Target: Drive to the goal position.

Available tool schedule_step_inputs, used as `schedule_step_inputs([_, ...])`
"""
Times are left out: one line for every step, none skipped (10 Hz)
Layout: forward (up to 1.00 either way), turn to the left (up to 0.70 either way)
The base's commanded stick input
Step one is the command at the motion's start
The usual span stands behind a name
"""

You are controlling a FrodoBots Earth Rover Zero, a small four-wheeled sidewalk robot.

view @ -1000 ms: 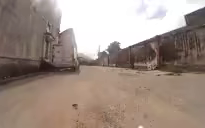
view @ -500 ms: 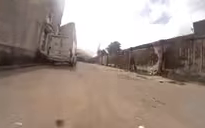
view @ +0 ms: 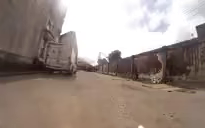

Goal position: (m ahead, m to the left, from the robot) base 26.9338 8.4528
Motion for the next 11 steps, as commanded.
schedule_step_inputs([1.0, 0.0])
schedule_step_inputs([1.0, 0.0])
schedule_step_inputs([1.0, 0.0])
schedule_step_inputs([1.0, 0.0])
schedule_step_inputs([1.0, 0.0])
schedule_step_inputs([1.0, 0.0])
schedule_step_inputs([1.0, 0.0])
schedule_step_inputs([1.0, 0.0])
schedule_step_inputs([1.0, 0.03])
schedule_step_inputs([1.0, 0.19])
schedule_step_inputs([1.0, 0.27])
